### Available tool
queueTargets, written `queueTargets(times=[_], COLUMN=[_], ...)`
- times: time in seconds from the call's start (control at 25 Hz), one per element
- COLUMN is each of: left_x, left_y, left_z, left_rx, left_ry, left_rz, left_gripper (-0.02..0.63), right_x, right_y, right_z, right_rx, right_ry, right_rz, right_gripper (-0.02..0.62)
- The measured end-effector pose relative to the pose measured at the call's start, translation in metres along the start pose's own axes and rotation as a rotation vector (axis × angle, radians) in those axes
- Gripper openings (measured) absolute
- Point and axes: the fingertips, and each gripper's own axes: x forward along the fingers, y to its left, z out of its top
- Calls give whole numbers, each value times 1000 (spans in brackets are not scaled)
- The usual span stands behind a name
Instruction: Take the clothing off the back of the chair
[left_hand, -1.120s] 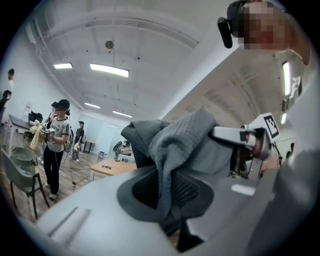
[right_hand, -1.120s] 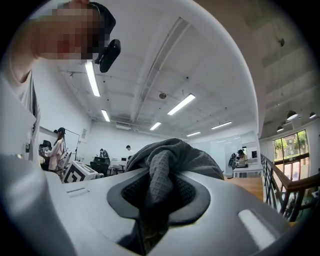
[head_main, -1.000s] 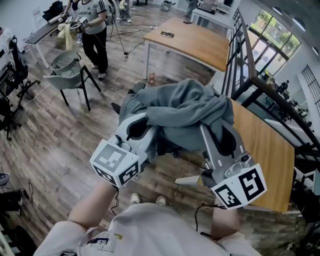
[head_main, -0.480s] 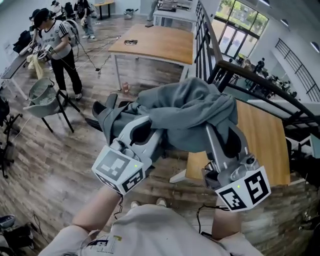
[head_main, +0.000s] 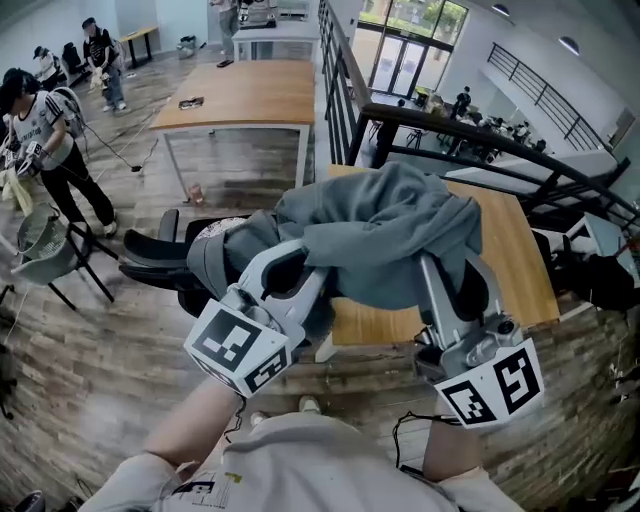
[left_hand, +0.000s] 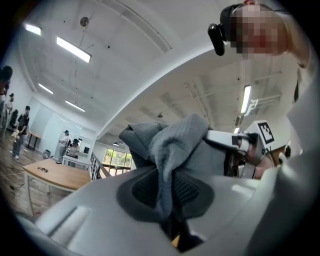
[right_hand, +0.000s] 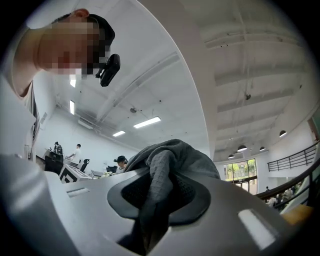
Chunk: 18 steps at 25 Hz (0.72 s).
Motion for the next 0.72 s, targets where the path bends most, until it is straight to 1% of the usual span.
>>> queueTargets(times=[0.08, 0.24, 0.4, 0.72], left_x=[15, 42, 55, 78], left_y=[-23, -68, -98, -156], left_z=[-5, -11, -14, -34], left_rx=[-5, -19, -22, -48], left_ry=[1, 5, 10, 39], left_rz=[-28, -109, -165, -284], left_gripper=[34, 34, 34, 35], right_x=[-22, -64, -94, -153], right_y=[-17, -45, -57, -80], right_z=[2, 12, 18, 19], right_rx=[-3, -9, -12, -43], right_ry=[-1, -4, -1, 32], right_rz=[-34, -101, -156, -282], right_gripper=[81, 81, 81, 81])
